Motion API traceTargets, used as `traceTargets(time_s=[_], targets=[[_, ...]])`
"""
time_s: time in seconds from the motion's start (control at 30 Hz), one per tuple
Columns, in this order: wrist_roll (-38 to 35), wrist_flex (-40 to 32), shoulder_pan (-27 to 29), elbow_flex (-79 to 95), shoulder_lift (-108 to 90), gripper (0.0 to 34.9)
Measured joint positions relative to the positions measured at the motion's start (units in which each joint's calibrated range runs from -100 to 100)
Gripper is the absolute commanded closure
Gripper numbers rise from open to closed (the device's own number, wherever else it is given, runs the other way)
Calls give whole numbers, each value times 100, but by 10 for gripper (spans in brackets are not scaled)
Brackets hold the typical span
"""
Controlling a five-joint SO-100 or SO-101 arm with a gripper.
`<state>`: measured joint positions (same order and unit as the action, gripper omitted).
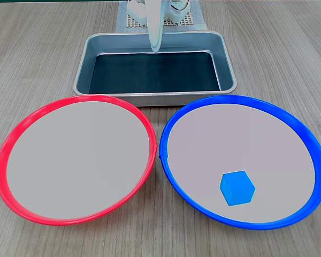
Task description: Move a blue block from tray to blue dish
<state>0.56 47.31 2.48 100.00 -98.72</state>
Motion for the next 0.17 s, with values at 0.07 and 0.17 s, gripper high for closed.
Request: traceTargets(time_s=[0.07, 0.17], targets=[[0, 0, 0, 0, 0, 346], [0, 0, 0, 0, 0, 346]])
